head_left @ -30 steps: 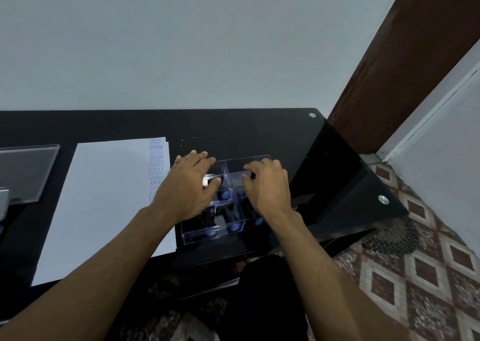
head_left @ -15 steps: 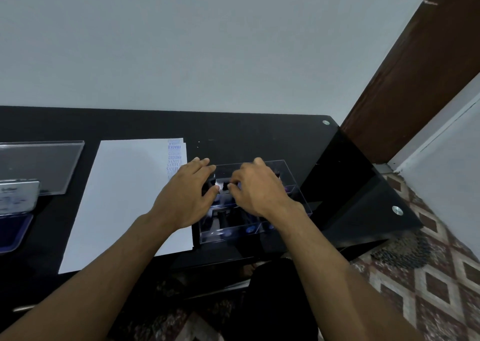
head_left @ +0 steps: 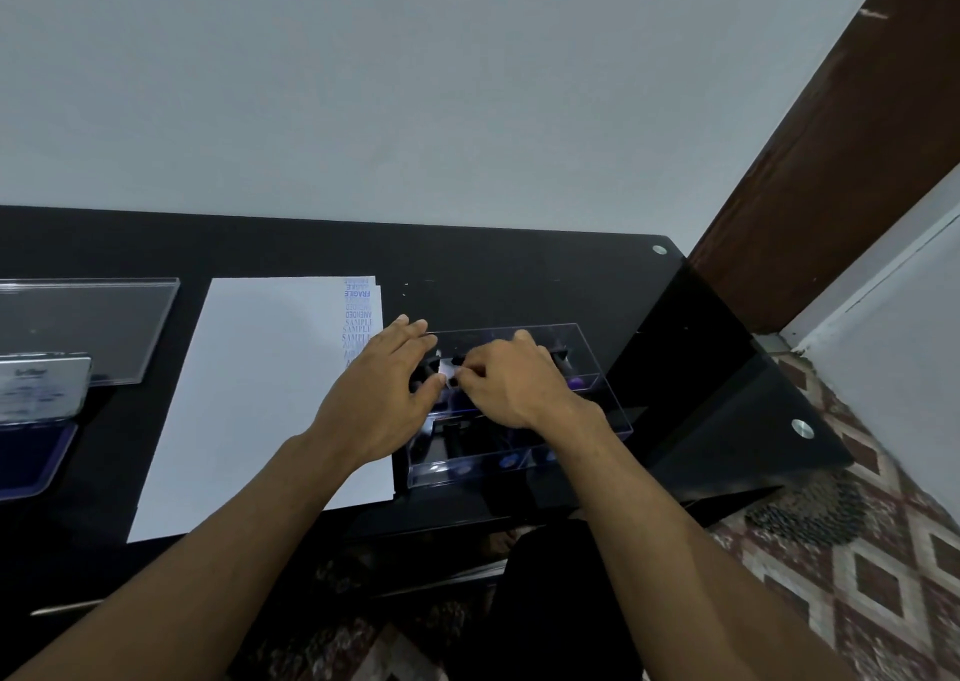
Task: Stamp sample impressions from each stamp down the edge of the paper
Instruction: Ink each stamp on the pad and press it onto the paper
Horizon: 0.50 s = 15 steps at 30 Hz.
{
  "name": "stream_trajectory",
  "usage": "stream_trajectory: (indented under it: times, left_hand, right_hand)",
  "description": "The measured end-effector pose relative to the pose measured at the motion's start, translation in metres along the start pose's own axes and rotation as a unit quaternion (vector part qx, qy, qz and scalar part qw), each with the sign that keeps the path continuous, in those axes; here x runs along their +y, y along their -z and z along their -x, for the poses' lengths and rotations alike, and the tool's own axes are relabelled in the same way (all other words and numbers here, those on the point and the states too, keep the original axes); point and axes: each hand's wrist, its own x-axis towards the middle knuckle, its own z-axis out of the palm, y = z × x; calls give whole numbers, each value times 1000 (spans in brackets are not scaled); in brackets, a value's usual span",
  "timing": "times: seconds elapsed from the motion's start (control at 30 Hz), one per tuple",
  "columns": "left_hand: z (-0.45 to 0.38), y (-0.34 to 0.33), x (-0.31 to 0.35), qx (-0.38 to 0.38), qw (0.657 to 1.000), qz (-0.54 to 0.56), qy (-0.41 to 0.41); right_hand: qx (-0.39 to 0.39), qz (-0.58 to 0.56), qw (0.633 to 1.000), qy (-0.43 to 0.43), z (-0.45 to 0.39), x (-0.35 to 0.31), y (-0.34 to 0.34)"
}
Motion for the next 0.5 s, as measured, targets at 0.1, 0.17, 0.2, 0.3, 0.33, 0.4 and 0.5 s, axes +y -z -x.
stream_trajectory:
  times: [0.1, 0.17, 0.2, 0.3, 0.33, 0.4, 0.5]
  left_hand:
    - [0, -1, -1, 2, 1000, 2, 2]
    - [0, -1, 0, 0, 1000, 1, 3]
    - [0, -1, 0, -1, 1000, 0, 3]
    - [1, -2, -1, -3, 1000, -2, 3]
    - [0, -2, -1, -3, 1000, -3, 2]
    - [1, -2, -1, -4, 1000, -3, 2]
    - [0, -2, -1, -4, 1000, -2, 5]
  right_hand:
    - [65, -49, 997, 7, 3, 0, -3]
    - [113, -35, 993, 17, 6, 0, -5]
    - [135, -27, 990, 22, 7, 0, -6]
    - [171, -65, 983, 28, 11, 0, -8]
    - [176, -85, 980, 23, 12, -1, -8]
    - [194, -112, 974, 7, 13, -1, -9]
    - [224, -157, 962, -11, 16, -1, -12]
